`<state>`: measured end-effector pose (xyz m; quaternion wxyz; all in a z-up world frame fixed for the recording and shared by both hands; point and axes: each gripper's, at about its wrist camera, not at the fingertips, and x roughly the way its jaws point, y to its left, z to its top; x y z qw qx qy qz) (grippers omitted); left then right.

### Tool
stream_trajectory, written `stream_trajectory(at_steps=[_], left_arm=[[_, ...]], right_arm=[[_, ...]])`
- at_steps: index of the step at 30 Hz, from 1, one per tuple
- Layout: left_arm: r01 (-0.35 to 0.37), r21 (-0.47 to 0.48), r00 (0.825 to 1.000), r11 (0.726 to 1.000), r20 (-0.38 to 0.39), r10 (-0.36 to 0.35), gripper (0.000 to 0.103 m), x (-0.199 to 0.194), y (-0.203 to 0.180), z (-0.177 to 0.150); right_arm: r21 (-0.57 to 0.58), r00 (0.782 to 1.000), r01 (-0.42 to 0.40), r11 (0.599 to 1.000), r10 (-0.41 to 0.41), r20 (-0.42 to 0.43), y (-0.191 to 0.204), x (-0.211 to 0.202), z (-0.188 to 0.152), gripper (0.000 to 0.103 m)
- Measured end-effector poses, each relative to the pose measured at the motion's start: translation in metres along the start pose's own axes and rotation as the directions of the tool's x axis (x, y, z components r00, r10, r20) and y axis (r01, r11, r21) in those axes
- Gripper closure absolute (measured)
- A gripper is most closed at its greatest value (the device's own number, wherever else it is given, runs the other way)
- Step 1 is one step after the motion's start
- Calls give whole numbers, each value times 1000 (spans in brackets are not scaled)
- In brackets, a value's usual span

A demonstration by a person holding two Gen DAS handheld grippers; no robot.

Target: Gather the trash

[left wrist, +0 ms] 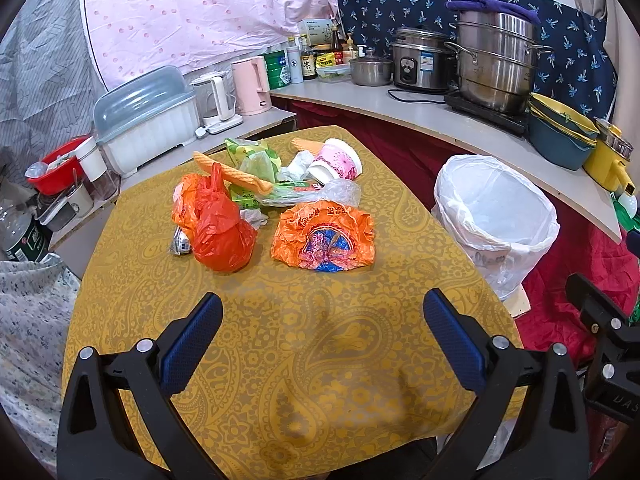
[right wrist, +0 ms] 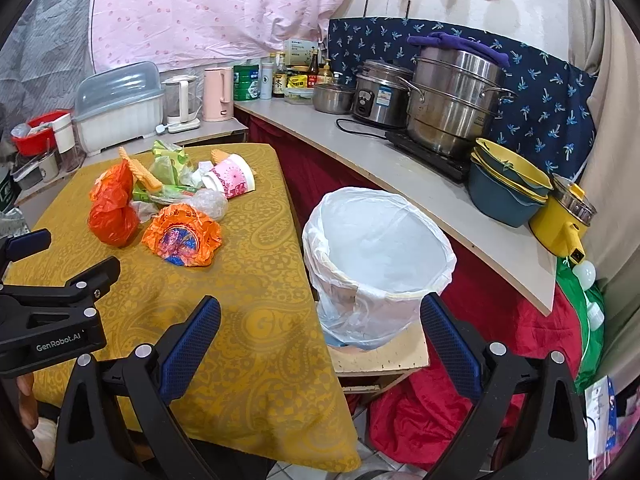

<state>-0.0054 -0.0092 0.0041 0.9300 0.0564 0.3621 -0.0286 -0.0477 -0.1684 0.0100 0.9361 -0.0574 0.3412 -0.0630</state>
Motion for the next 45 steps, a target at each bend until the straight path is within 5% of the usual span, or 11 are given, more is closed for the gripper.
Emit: stream_trajectory(at_steps=[45], left_arm=[[13, -14, 1000, 1000, 14, -13, 7, -12, 4, 2]], right_arm=[[13, 1000, -4, 1000, 4, 11, 11, -14, 3, 7]])
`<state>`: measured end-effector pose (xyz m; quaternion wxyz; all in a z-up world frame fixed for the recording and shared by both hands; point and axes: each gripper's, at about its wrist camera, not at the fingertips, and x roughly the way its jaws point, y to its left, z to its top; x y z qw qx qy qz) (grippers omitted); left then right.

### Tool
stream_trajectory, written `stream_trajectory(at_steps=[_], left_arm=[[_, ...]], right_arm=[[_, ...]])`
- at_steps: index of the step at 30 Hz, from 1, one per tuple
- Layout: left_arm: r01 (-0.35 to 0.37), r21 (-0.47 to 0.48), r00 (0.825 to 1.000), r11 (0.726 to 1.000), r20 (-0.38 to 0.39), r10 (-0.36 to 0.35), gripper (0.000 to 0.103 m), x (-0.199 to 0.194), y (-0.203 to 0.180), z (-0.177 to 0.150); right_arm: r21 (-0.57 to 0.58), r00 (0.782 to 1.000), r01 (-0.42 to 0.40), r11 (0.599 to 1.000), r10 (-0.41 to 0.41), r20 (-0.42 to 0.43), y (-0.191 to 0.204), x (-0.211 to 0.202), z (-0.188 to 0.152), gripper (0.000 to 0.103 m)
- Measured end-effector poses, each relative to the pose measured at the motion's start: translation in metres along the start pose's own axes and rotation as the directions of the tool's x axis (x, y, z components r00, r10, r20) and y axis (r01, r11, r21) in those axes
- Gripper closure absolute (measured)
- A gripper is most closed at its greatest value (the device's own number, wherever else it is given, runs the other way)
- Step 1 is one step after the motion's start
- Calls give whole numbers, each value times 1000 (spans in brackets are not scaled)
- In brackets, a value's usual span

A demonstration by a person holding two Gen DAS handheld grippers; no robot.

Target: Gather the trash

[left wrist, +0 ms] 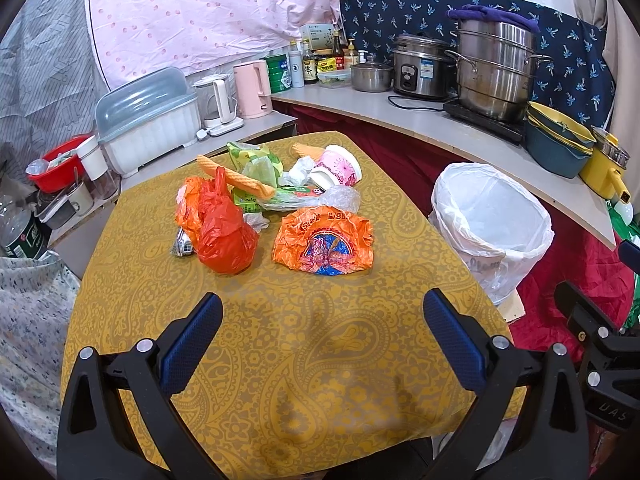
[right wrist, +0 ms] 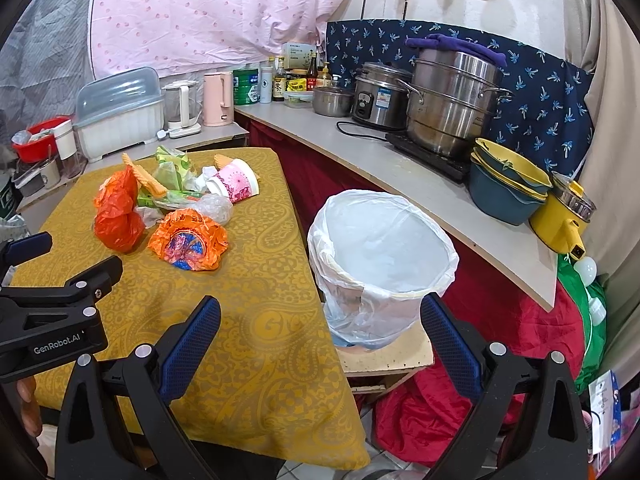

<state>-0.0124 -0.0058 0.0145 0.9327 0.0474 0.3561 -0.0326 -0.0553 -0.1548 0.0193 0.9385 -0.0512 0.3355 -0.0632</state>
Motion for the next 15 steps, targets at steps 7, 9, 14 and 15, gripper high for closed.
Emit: stream_trajectory(at_steps=[7, 9, 14, 15], left_arm=[[-1, -1, 1000, 1000, -1, 1, 7, 1, 1, 0], [0, -6, 1000, 1000, -2, 0, 7, 2, 3, 1], [-3, -16, 1000, 1000, -10, 3, 7, 9, 9, 2], [-5, -17, 1000, 1000, -12, 5, 7, 11, 9, 1]], right_arm=[[-2, 1000, 2, 1000, -2, 0, 0, 0, 0, 7], [2, 1000, 5, 1000, -5, -2, -1, 1, 0, 7], [19, 1000, 7, 1000, -7, -3, 2, 8, 3, 7], [22, 1000, 12, 1000, -12, -2, 3, 11, 4, 7]])
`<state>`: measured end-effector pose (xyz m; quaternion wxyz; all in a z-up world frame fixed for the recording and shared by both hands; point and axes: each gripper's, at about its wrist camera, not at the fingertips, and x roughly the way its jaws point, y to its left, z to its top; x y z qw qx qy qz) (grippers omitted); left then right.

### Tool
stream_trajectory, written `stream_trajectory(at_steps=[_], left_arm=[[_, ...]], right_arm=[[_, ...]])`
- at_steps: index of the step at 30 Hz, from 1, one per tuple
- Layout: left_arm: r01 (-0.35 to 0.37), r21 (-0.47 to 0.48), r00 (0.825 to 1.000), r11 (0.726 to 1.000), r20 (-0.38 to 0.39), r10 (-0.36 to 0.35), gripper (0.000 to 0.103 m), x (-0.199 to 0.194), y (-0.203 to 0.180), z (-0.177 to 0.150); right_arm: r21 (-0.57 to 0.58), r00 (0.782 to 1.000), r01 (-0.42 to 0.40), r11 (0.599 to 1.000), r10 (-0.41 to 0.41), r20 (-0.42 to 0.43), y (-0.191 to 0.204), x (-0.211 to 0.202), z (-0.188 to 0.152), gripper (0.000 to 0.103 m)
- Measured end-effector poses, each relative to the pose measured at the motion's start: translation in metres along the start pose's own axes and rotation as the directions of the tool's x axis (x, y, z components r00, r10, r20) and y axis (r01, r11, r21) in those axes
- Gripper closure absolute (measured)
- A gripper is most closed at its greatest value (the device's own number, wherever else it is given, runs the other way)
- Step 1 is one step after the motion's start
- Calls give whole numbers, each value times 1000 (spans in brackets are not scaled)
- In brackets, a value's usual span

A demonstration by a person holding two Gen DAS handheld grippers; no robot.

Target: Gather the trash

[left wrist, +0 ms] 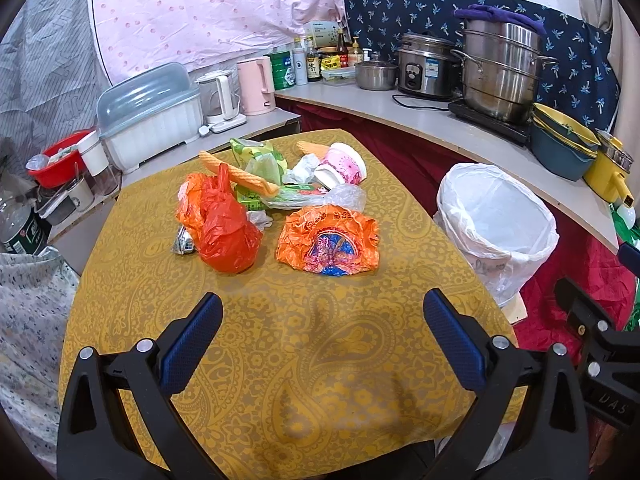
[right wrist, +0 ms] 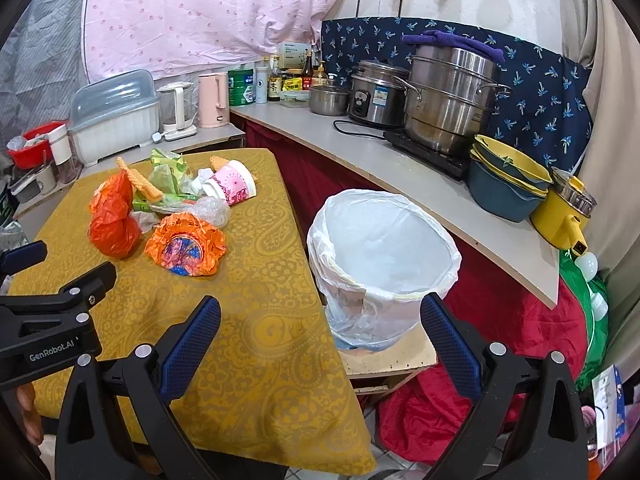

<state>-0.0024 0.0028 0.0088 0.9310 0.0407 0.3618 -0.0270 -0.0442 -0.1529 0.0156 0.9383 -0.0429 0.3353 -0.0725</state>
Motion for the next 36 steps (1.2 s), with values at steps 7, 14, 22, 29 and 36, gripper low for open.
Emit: stream_trajectory(at_steps=[7, 14, 22, 29, 36], left_arm=[[-39, -5, 999, 999, -17, 39, 7, 23, 17, 5], [-71, -50, 996, 996, -58, 68, 7, 55, 55, 17], [-102, -101, 991, 990, -92, 93, 7, 85, 107, 31], [-82, -115, 991, 990, -119, 68, 7, 107, 131, 35], [-38, -140, 988, 989, -155, 16, 7, 137, 141, 35]], right_arm=[[13, 1000, 28, 1000, -28, 5, 12, 22, 4, 7], [22, 999, -21, 1000, 22, -25, 40, 55, 15, 7], [43, 988, -144, 989, 146, -59, 82, 98, 30, 7], [65, 978, -181, 981, 187, -92, 107, 140, 37, 7], [93, 967, -190, 977, 203, -155, 122, 181, 36, 10]])
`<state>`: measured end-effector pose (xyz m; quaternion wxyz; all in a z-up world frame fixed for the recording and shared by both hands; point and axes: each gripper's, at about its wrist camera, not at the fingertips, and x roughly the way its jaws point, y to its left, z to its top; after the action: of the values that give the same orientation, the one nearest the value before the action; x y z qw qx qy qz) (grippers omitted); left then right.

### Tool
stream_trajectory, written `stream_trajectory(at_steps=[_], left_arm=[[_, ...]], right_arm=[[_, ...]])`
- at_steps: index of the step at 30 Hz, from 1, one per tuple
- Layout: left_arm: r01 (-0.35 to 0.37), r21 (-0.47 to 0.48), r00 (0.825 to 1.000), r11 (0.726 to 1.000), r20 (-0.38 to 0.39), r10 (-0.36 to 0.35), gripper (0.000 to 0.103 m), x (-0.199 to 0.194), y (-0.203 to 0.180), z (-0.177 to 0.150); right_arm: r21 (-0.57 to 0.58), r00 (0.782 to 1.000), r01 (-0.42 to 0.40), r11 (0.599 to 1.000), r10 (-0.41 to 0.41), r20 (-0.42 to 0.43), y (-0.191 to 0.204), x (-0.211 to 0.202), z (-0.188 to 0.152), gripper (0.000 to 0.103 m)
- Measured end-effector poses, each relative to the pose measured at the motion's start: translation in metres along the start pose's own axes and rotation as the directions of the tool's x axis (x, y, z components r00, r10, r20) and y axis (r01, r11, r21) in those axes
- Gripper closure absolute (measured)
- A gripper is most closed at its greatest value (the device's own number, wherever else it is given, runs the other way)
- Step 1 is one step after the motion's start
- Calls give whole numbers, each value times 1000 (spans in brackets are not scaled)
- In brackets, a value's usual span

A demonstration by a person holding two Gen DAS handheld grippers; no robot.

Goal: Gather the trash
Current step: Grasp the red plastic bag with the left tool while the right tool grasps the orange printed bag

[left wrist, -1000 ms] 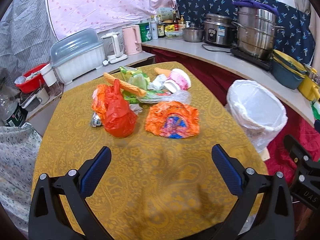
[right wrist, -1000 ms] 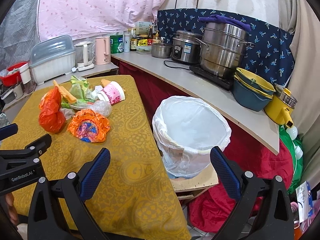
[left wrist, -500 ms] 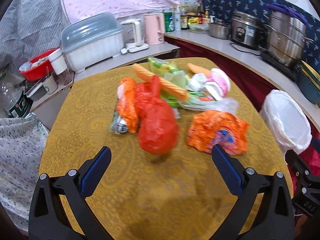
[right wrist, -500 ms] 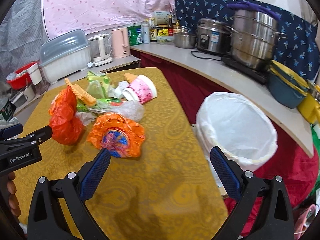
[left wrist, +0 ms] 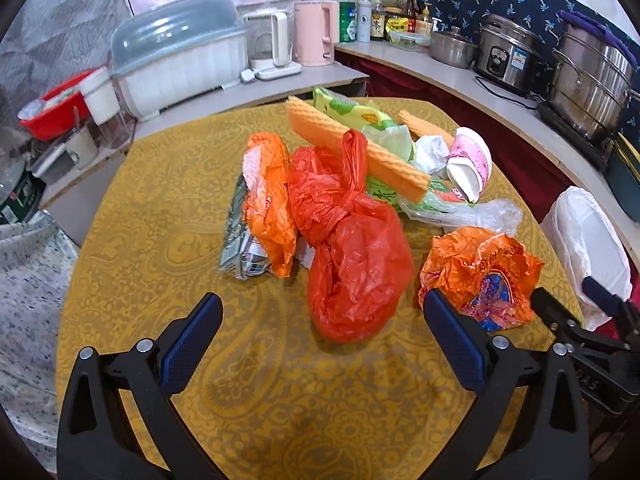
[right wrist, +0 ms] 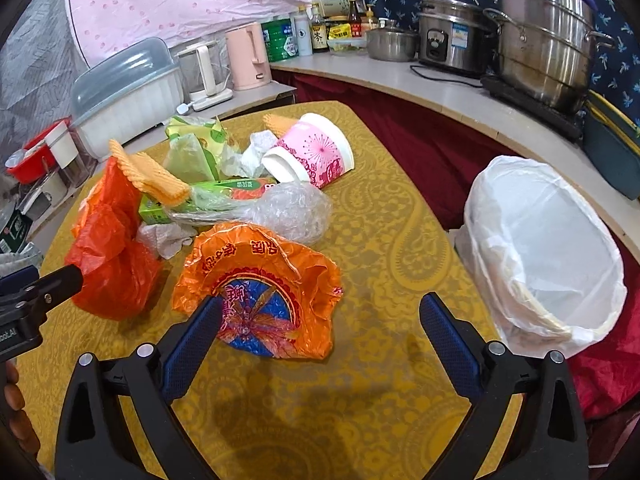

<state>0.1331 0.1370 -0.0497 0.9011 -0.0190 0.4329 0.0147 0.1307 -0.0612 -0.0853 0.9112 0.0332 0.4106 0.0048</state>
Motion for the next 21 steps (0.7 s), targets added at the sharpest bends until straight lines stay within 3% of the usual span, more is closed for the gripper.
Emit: stream_trajectory(at_steps=[5, 10, 12, 13, 21], left_arm=[[30, -23, 999, 999, -26, -31, 10, 20, 5, 4], [92, -25, 994, 995, -56, -93, 40, 32, 5, 7], [113, -24, 992, 993, -59, -114, 47, 33, 4, 7], [126, -16, 990, 992, -57, -127, 57, 33, 3, 7], [160, 11, 985, 987, -63, -159, 70, 25, 0, 3]], right_arm=[[12, 999, -17, 1000, 17, -35, 1, 23, 4, 18], [26, 995, -69, 997, 71, -75, 2, 43, 5, 33], [17, 993, -88, 996, 89, -82, 6, 47, 4, 41], [13, 991, -96, 995, 97, -87, 7, 49, 4, 42], [-23, 987, -130, 991, 127, -103, 16, 47, 0, 60]])
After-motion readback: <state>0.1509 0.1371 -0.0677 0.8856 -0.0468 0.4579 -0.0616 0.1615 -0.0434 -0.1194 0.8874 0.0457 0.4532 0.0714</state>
